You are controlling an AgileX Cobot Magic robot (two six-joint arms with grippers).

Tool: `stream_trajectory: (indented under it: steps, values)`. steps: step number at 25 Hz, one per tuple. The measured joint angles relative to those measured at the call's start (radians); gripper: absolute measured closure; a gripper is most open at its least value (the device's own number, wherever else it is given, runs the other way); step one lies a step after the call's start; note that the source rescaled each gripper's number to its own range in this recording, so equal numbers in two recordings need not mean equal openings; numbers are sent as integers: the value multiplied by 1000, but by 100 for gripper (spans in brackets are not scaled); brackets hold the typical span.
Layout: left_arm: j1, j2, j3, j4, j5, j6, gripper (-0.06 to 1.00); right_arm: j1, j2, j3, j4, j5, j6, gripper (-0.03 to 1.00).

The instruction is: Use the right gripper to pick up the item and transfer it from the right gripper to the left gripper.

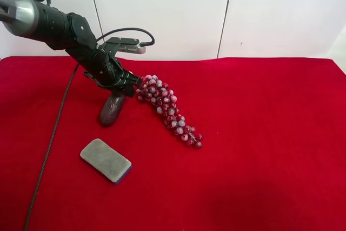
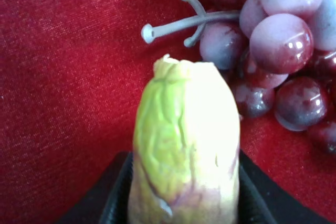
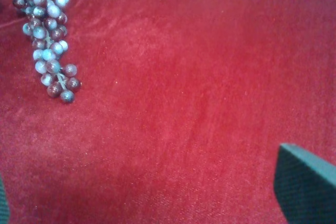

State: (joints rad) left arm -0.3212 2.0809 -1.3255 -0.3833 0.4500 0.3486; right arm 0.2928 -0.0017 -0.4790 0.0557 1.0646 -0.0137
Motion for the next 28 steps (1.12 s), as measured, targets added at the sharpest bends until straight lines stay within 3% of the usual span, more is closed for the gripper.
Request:
stream_trajectory:
  steps: [6,14,18,28]
  values:
    - [0,0,0,0,-5,1,90,0,0,0,-1,0,0,-3]
    - [0,0,0,3,-5,1,24,0,0,0,-1,0,0,-3]
    - [0,0,0,4,-5,1,1,0,0,0,-1,0,0,-3]
    - [0,0,0,17,-7,1,-5,0,0,0,-1,0,0,-3]
